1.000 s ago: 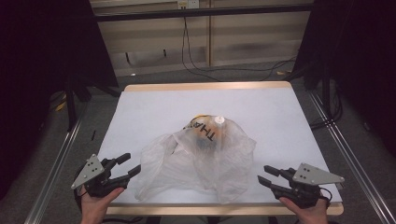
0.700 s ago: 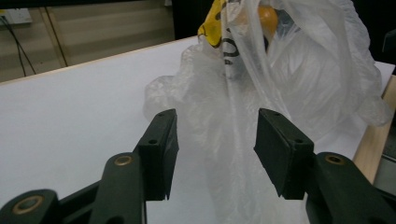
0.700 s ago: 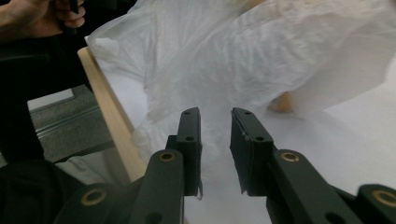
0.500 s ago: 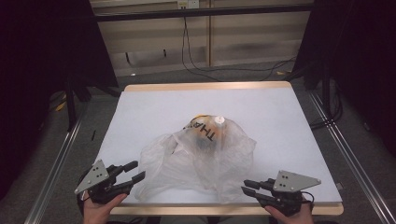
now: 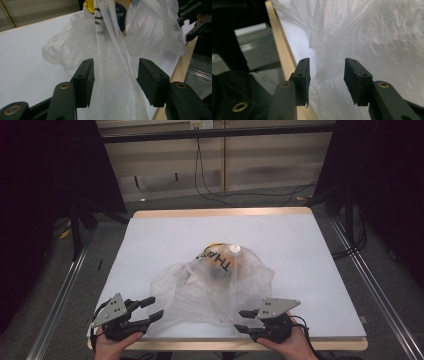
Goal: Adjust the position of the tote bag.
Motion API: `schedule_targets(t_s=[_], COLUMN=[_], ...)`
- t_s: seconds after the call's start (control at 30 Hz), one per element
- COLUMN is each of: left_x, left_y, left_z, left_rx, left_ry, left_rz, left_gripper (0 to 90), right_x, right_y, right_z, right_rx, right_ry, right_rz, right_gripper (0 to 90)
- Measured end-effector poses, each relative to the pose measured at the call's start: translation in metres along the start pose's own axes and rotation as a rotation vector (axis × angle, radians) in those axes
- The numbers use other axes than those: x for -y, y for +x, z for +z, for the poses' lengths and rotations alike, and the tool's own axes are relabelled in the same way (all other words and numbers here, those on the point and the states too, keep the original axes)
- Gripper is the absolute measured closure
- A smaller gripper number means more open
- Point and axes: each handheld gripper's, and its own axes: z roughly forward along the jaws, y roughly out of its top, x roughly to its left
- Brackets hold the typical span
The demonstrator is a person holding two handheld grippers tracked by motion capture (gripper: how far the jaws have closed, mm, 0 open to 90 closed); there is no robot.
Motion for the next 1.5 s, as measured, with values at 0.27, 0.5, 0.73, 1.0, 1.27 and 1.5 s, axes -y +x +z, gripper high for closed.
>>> schedule_targets(t_s=[0.27,0.5,0.73,1.0,1.27,1.5], left_x=[0.007,0.010,0.014,0.016,0.016,0.013], left_y=[0.003,0.003,0.005,0.003,0.007,0.004], left_z=[0.009,0.012,0.012,0.017,0.015,0.015], left_rx=[0.009,-0.002,-0.018,-0.025,0.059,0.083], left_ry=[0.070,0.106,0.130,0.169,0.170,0.144], left_rz=[0.013,0.030,0.020,0.017,-0.015,0.014], left_gripper=[51.1,51.5,48.6,50.5,85.8,89.5], right_x=[0.011,0.019,0.022,0.022,0.017,0.013], right_y=[-0.010,-0.011,-0.013,-0.017,-0.020,-0.022], right_z=[0.016,0.033,0.038,0.036,0.024,0.012], right_rx=[-0.007,0.002,0.029,0.019,-0.004,-0.032], right_ry=[0.039,0.109,0.126,0.134,0.060,0.012], right_rz=[0.024,0.008,0.012,0.023,0.039,0.034], right_gripper=[55.2,58.1,71.2,88.8,89.7,90.0])
